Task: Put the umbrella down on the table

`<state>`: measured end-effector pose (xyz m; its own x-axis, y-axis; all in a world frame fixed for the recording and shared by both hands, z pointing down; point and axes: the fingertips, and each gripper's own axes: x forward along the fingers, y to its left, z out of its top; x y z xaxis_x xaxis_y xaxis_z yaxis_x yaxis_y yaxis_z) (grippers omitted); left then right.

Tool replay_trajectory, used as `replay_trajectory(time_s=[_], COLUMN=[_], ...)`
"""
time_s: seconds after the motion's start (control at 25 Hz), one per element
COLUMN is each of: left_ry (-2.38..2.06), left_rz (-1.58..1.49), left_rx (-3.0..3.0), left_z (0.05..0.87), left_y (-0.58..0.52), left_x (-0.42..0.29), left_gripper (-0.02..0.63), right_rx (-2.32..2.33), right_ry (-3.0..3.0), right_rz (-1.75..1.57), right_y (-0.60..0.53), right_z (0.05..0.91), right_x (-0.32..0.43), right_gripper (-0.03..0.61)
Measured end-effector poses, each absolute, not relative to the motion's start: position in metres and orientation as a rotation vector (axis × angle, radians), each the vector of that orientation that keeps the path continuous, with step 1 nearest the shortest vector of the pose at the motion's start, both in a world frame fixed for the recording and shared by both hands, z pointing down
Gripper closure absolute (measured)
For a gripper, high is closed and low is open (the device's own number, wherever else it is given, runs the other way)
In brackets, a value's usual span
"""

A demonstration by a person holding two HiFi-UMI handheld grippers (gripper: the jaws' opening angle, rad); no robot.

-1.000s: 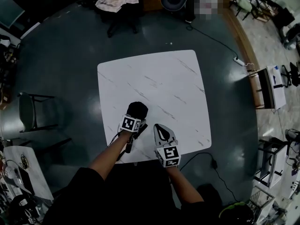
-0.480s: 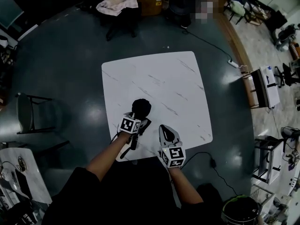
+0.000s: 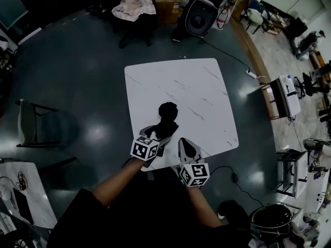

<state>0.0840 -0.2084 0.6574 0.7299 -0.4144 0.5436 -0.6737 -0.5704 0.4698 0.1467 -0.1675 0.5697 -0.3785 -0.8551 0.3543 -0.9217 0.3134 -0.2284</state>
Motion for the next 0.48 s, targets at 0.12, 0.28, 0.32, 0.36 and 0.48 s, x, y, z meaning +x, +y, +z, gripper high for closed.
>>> replay_trajectory(time_s=[0.12,0.28,0.32,0.36,0.48], left_ry=[-0.812,-0.771,-0.765,-0.771,-0.831], left_rz=[0.411,0.302,0.273,0.245,0.154], left_rx=[2.311,2.367,2.381,2.398,2.473], left_z=[0.625,0.584,0.573,0.561,0.532], left_y=[-0.184,-0.155,-0.149,-0.144,-0.132], left_x=[0.070,0.046,0.038,0.028,0.000], left_gripper=[0.210,0.212,0.212,0.216,0.295], right_rx=[1.679,1.712,1.725,1.746,1.825], right_ry=[-2.411,-2.432,-2.430,-2.419,-2.362], right_rz=[0.573,0.516,0.495,0.471,0.400], right_y=[-0.151,-0.133,-0.129,-0.125,-0.113], right_z=[0.555,0.530,0.522,0.514,0.494], right_x=[0.126,0.100,0.094,0.089,0.077], right_gripper=[0.560,0.560,0.560,0.560,0.560])
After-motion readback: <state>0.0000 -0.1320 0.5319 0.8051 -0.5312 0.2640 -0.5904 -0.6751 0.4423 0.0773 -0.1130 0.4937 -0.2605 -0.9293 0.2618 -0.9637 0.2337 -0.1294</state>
